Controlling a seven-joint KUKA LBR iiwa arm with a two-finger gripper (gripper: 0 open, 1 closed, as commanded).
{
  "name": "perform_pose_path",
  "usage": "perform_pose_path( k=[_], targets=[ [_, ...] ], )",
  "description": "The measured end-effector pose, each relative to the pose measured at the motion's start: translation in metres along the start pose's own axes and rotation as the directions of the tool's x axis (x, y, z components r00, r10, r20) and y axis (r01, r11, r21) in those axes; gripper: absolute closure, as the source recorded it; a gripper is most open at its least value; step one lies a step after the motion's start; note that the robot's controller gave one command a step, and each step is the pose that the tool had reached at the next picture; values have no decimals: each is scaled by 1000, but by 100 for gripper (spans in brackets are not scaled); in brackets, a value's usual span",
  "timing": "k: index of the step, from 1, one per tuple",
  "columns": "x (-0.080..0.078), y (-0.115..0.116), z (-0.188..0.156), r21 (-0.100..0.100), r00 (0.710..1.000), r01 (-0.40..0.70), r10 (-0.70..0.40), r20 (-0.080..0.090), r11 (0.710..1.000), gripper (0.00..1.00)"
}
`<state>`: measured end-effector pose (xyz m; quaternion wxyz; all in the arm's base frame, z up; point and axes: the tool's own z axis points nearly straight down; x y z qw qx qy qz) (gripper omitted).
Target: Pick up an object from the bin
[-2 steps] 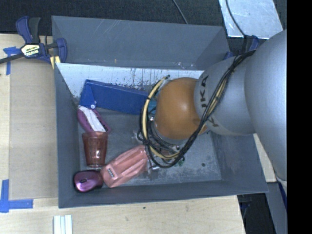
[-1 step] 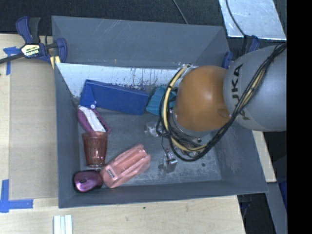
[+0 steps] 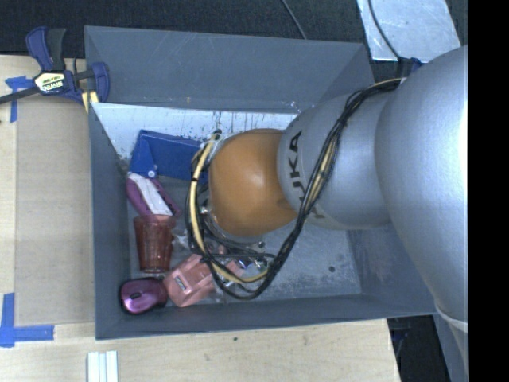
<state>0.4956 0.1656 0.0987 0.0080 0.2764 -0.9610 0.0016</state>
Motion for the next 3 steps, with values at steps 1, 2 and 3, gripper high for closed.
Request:
perform_pose_path(
  k=[1, 2, 3],
  targets=[
    [9, -14, 27, 8, 999, 46, -46, 12, 999, 0],
    [14, -25, 25, -1, 991, 133, -133, 20, 991, 100],
    [14, -25, 25, -1, 991, 133, -133, 20, 991, 100]
  ],
)
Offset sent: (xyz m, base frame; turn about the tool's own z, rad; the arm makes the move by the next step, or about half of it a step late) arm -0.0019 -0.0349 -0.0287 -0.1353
